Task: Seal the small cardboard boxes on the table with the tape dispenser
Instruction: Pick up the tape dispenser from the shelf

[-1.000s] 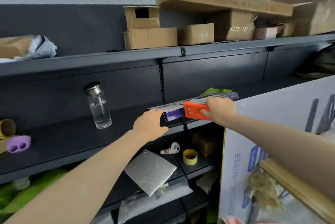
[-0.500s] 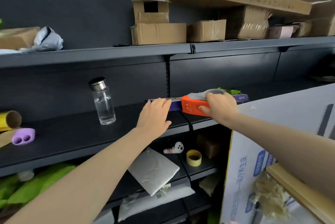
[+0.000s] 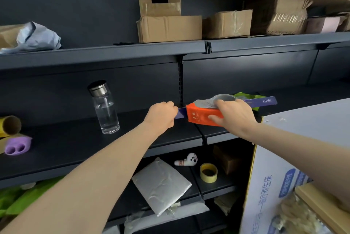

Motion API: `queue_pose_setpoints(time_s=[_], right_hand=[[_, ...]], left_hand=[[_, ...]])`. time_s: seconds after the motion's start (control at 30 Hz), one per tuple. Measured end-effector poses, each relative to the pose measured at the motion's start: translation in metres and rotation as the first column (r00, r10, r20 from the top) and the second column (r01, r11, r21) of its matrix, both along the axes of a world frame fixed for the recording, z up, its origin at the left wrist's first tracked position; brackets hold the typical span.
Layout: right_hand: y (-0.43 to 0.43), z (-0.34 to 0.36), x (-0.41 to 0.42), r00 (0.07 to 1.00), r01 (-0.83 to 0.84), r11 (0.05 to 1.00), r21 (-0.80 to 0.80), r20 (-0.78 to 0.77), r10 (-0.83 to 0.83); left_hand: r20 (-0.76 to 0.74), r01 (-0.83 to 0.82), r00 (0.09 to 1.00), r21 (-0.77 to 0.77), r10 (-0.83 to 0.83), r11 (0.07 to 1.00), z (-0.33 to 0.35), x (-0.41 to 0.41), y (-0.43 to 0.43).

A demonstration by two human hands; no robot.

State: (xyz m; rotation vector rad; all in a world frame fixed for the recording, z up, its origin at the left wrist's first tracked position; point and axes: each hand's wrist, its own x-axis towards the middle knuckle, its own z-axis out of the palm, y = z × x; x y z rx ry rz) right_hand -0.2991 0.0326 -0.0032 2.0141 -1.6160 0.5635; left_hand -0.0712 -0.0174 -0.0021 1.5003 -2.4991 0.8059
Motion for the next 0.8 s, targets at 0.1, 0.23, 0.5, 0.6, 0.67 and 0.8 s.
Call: queue_pose_setpoints(time_s=[0.1,0.23,0.5,0.6,0.67,0.8], right_hand=[[0.0,-0.002,-0.005,1.0,0.003,1.0,0.023,0.009,-0.003],[0.009,0.001,-0.022,1.0,-0.014,1.0,-0.005,0.019,0.014],[0.025,0.001,-0.057,0.992,0.029,0.999,0.025,0.119,-0.032],[0.032,0.0,-0.061,0.994,0.028,1.0,0.012,0.108,-0.029],[0.04,-0.001,-0.063,0.995,0.026,1.0,0.009,0.095,-0.027],[0.064,-0.002,-0.063,0.993,0.052,0.998,0.021,0.105,-0.054]], left_hand=[[0.027,-0.008,1.0,-0.014,0.009,1.0,0.0,-0.006,-0.007],[0.035,-0.088,0.995,0.0,0.088,0.996,0.002,-0.002,-0.019],[-0.096,-0.2,0.973,0.108,0.21,0.974,-0.023,0.004,-0.033],[-0.146,-0.133,0.979,0.094,0.146,0.987,-0.029,-0.007,-0.029],[-0.218,-0.049,0.974,0.049,0.059,0.998,-0.029,-0.01,-0.021],[-0.351,0.065,0.935,0.043,-0.046,0.997,-0.026,-0.011,0.004]])
